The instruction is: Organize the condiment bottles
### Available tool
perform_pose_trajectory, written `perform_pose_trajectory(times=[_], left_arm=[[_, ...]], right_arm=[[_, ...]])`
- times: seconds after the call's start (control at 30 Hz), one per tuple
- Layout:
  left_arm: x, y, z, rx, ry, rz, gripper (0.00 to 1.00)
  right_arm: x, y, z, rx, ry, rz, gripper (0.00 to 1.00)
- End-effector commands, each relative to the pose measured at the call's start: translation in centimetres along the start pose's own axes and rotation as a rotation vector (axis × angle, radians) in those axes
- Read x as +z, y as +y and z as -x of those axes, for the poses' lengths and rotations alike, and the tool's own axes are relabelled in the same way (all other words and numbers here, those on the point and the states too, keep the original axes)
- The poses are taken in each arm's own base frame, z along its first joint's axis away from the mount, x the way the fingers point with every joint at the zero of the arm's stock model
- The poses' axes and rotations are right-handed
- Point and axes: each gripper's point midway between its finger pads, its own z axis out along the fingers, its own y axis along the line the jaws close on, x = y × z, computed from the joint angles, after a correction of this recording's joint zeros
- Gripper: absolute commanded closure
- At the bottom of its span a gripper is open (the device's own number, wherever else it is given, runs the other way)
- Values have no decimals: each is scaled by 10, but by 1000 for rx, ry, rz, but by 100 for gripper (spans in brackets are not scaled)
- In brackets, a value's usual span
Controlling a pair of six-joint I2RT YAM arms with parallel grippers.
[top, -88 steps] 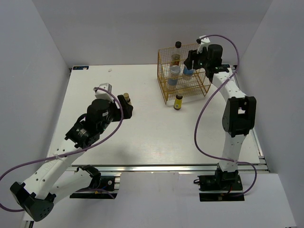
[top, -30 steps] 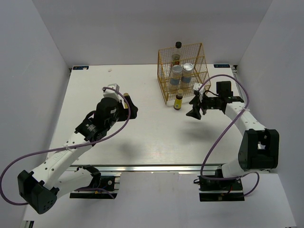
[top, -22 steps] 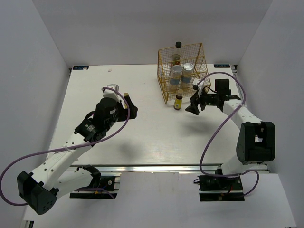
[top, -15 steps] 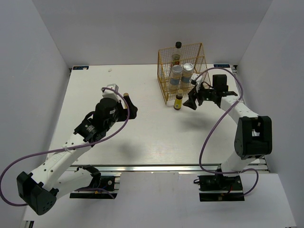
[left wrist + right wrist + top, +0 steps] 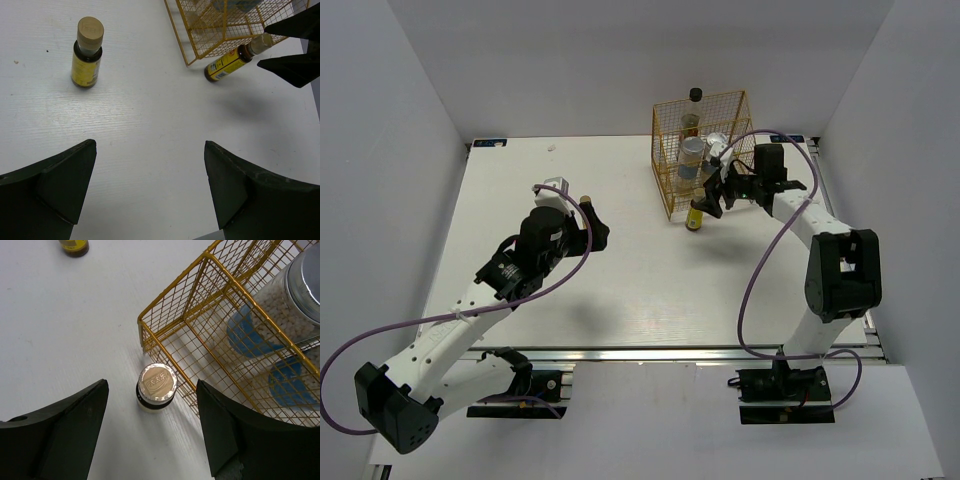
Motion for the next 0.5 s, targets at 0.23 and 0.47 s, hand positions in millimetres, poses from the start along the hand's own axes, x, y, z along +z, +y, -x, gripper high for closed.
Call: perform_pose_trajectory(times=[0.23, 0.47], left_arm=[[-6, 3, 5, -9, -20, 7, 2], [-4, 3, 5, -6, -20, 13, 2]], right_arm=[[17, -19, 12, -40, -9, -30, 28], [16, -15, 14, -57, -13, -12, 49]])
